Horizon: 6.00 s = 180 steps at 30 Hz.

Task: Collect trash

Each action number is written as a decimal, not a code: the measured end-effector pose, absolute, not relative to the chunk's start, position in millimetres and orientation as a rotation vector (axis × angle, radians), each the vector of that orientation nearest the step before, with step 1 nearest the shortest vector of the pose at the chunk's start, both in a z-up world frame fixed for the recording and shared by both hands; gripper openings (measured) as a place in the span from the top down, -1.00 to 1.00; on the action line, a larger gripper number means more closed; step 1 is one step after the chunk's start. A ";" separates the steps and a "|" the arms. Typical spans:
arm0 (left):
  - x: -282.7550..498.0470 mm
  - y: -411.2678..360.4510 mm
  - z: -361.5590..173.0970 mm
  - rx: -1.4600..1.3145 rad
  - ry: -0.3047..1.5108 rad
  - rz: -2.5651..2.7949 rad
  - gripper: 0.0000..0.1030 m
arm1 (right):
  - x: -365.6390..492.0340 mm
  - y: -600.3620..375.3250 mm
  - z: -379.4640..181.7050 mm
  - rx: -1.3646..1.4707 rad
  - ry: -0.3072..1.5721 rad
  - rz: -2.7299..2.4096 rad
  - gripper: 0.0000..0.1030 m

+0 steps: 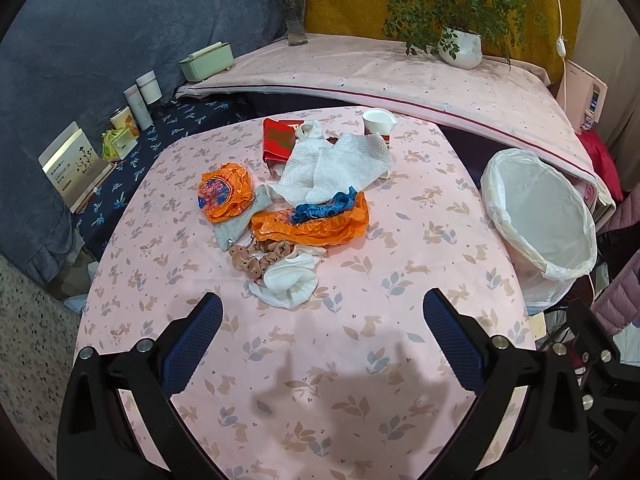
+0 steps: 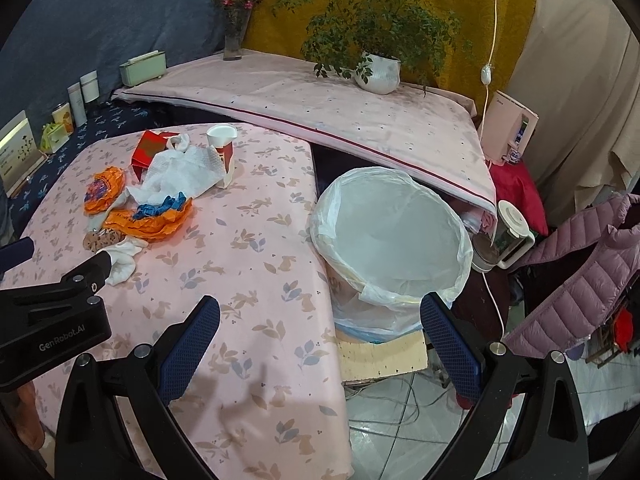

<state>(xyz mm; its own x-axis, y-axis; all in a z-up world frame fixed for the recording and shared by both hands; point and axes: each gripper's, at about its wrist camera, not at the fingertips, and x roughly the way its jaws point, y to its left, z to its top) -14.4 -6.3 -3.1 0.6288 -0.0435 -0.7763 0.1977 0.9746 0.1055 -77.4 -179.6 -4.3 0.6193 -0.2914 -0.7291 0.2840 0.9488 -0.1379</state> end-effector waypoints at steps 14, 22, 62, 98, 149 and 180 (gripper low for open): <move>-20.3 -2.1 -7.3 0.186 0.892 -0.151 -0.86 | -84.5 -177.3 -3.0 -0.004 0.839 -0.345 -0.86; -20.6 -2.3 -7.5 0.187 0.892 -0.152 -0.86 | -87.5 -176.4 0.6 -0.004 0.829 -0.349 -0.86; -17.9 4.9 -5.6 0.171 0.902 -0.144 -0.86 | -80.5 -172.1 3.6 -0.001 0.826 -0.350 -0.86; 76.3 118.6 -58.0 0.015 0.975 -0.024 -0.86 | 29.9 -140.4 -24.2 0.009 0.791 -0.286 -0.86; 116.8 133.2 -75.4 -0.183 1.066 -0.216 0.82 | 153.4 -63.3 -119.5 0.136 1.038 0.055 0.82; 107.1 -57.3 51.8 -0.027 0.829 -0.558 0.82 | 66.4 -217.4 35.4 0.242 0.667 -0.147 0.98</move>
